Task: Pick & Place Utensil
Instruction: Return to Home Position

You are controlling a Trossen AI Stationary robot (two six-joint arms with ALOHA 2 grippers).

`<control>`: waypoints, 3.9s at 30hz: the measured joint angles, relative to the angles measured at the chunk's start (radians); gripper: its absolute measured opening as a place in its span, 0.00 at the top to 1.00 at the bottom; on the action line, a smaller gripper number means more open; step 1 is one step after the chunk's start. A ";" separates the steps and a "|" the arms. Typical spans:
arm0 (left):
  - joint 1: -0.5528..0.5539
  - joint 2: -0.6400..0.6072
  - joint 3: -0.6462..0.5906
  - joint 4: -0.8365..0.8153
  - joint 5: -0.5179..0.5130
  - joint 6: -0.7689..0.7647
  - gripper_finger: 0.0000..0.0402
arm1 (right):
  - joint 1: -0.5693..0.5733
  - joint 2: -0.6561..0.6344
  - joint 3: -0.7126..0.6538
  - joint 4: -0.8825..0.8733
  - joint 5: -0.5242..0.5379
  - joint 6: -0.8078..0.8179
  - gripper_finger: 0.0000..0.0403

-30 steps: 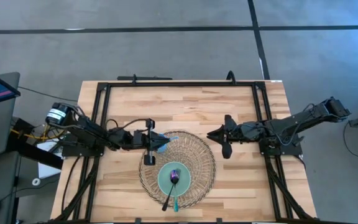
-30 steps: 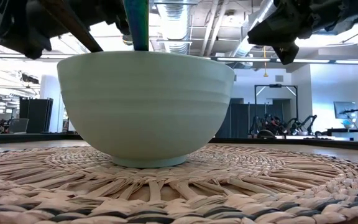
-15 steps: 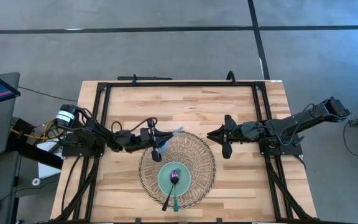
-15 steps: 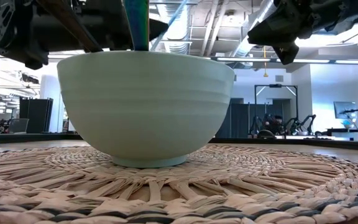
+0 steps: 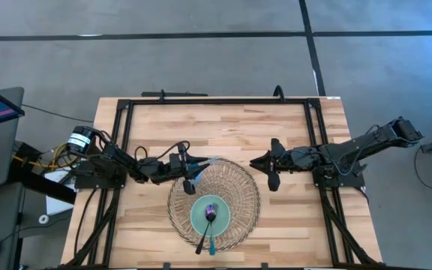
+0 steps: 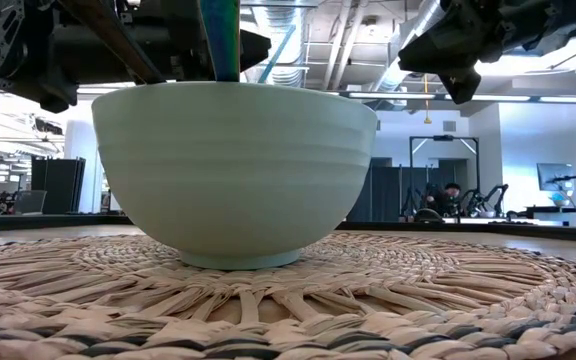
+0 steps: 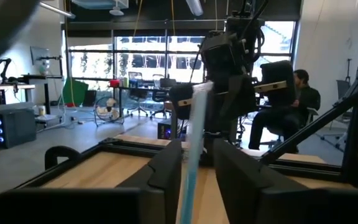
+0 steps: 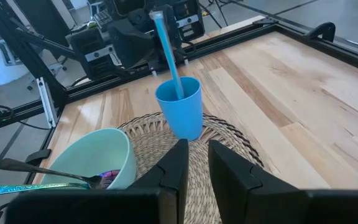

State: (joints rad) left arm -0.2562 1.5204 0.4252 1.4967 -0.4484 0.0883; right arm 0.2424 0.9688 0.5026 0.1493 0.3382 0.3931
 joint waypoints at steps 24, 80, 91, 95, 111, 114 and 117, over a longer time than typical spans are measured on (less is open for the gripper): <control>-0.078 -0.571 -0.135 -0.317 -0.027 0.159 0.75 | -0.001 0.000 0.000 0.000 0.000 0.000 0.86; 0.163 -1.511 -0.420 -1.059 0.383 0.081 0.75 | 0.281 -0.816 -0.419 -0.010 -0.028 -0.315 0.86; 0.208 -1.521 -0.420 -1.188 0.385 0.032 0.75 | 0.289 -0.902 -0.493 -0.041 -0.155 -0.350 0.86; 0.226 -1.521 -0.419 -1.244 0.394 0.027 0.75 | 0.286 -0.913 -0.495 -0.036 -0.158 -0.349 0.86; 0.231 -1.513 -0.419 -1.280 0.389 0.011 0.75 | 0.252 -0.914 -0.496 -0.102 -0.129 -0.376 0.86; 0.231 -1.513 -0.419 -1.279 0.390 0.011 0.75 | 0.252 -0.914 -0.496 -0.102 -0.129 -0.376 0.86; 0.231 -1.513 -0.419 -1.277 0.390 0.011 0.75 | 0.252 -0.914 -0.496 -0.102 -0.129 -0.375 0.86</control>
State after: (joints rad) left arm -0.0254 0.0074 0.0059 0.2193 -0.0588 0.0994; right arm 0.4946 0.0547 0.0063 0.0473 0.2096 0.0185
